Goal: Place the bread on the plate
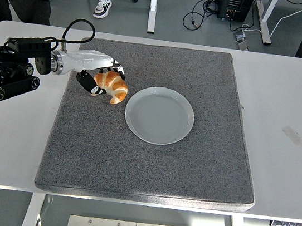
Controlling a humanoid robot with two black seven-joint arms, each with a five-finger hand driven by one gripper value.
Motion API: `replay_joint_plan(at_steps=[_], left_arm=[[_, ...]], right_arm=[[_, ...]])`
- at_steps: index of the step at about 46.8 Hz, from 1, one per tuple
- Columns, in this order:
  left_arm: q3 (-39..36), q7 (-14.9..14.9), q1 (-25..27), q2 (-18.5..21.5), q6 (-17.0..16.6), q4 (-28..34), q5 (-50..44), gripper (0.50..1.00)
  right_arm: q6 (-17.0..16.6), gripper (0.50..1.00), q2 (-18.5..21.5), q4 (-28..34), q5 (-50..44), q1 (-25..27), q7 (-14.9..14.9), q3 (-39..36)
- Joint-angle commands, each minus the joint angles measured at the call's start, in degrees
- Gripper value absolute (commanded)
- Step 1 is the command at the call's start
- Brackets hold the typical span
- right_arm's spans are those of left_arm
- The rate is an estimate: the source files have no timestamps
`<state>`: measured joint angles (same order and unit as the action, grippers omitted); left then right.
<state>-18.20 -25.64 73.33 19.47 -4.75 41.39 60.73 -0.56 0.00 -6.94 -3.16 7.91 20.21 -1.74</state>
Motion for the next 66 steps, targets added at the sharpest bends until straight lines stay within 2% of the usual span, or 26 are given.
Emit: replay_joint_plan(at_steps=[1, 9, 20, 36, 66], left_arm=[[0.1, -0.2, 1.1, 0.3, 0.0, 0.0, -0.1, 0.5], [0.4, -1.0, 5.8, 2.7, 0.5, 0.1, -0.8, 0.5], [0.4, -1.0, 11.7, 2.9, 0.9, 0.1, -1.6, 0.5], [0.4, -0.9, 14.8, 1.9, 1.1, 0.2, -2.3, 0.5], [0.5, -0.3, 15.2, -13.4, 1.0, 0.0, -3.2, 0.5]], right_arm=[[0.0, 1.0, 0.0, 0.0, 0.0, 0.0, 0.0, 0.0], [0.0, 1.0, 0.0, 0.0, 0.0, 0.0, 0.0, 0.0], [0.0, 1.0, 0.0, 0.0, 0.0, 0.0, 0.0, 0.0], [0.0, 1.0, 0.0, 0.0, 0.0, 0.0, 0.0, 0.0], [0.0, 1.0, 0.0, 0.0, 0.0, 0.0, 0.0, 0.0]])
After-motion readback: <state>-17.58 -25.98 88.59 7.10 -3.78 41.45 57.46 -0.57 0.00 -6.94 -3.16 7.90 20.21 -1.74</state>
